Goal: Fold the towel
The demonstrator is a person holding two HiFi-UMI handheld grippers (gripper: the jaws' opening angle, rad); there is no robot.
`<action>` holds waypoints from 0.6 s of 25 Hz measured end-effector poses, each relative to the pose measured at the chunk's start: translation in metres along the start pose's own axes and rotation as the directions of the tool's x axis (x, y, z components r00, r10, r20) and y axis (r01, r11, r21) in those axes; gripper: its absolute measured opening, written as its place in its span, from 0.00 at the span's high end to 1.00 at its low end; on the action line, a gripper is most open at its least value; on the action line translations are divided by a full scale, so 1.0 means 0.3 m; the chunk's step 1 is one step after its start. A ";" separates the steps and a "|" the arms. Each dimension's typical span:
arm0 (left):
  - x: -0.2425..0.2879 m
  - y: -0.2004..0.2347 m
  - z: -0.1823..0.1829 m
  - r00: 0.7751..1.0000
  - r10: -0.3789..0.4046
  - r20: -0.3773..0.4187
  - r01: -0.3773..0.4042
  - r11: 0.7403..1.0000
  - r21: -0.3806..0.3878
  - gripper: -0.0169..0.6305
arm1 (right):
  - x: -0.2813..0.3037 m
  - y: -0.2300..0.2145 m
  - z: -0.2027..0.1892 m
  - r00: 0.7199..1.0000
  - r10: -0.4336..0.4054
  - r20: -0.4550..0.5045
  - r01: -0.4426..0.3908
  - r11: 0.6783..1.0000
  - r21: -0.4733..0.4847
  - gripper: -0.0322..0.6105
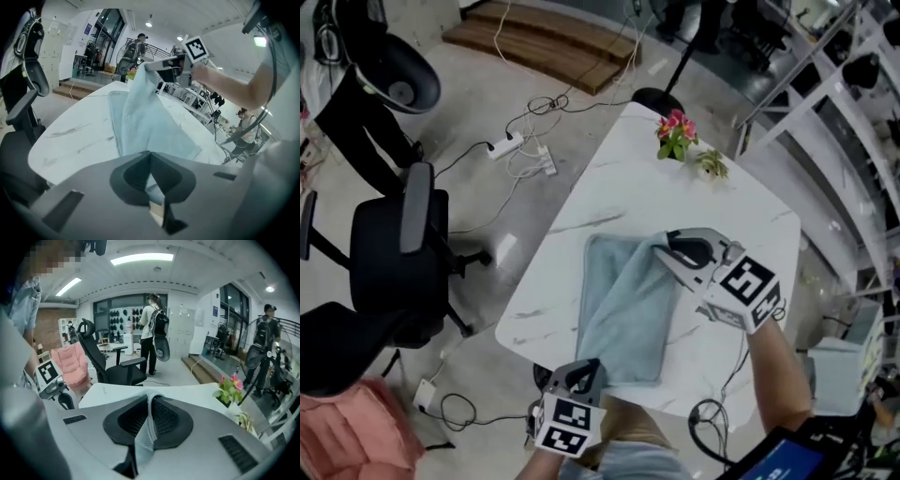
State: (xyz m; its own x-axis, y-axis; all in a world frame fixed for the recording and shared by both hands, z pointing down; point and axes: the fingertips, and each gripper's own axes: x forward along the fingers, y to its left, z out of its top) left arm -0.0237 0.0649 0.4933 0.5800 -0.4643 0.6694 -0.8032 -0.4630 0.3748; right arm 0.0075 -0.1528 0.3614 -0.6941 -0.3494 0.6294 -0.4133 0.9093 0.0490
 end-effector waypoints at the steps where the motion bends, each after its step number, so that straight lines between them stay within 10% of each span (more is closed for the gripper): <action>1: 0.006 -0.005 -0.002 1.000 0.000 0.009 0.000 1.000 -0.007 0.96 | 0.045 0.000 0.019 1.000 0.026 -0.010 -0.026 0.999 -0.035 0.88; 15: -0.009 -0.022 0.035 0.998 0.022 0.063 -0.017 0.997 -0.078 0.96 | 0.577 -0.019 -0.070 0.944 0.224 -0.242 -0.262 0.955 -0.137 0.83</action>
State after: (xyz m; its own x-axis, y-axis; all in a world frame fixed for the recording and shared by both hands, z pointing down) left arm -0.0185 0.0613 0.4822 0.5697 -0.5210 0.6356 -0.8211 -0.3946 0.4125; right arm -0.0979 -0.2136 0.4863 -0.6053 -0.0711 0.7928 -0.1321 0.9912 -0.0120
